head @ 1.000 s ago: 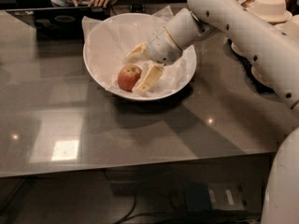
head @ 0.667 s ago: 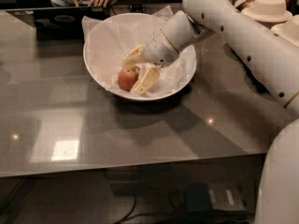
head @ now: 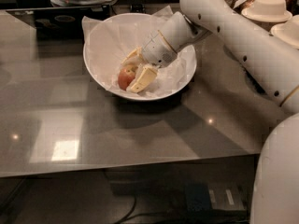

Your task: Pick apple from white bowl

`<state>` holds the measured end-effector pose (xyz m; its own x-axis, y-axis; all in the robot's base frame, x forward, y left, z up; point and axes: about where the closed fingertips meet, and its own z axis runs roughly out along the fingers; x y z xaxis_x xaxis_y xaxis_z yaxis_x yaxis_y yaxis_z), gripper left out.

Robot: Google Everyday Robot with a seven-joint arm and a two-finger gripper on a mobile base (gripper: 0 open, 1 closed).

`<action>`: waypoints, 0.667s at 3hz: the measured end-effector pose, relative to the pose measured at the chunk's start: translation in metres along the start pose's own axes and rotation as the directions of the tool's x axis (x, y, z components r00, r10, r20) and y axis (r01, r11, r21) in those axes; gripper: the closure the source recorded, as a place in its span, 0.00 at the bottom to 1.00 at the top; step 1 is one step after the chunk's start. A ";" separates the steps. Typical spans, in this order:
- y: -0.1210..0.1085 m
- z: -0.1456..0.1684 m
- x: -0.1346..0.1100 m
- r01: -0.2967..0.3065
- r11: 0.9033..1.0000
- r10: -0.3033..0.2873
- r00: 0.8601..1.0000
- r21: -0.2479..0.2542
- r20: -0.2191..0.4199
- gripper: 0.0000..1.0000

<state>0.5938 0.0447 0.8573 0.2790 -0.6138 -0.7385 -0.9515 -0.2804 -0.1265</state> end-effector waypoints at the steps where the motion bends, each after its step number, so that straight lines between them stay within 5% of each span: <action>1: 0.000 0.000 0.000 0.000 1.000 0.000 1.000 0.000 0.000 0.99; 2: 0.000 0.000 0.000 0.000 1.000 0.000 1.000 0.000 0.000 1.00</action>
Offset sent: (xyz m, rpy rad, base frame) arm 0.0000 0.0000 0.0000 0.0000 0.0000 0.0000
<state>0.5938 0.0448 0.8573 0.2791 -0.6138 -0.7385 -0.9515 -0.2805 -0.1264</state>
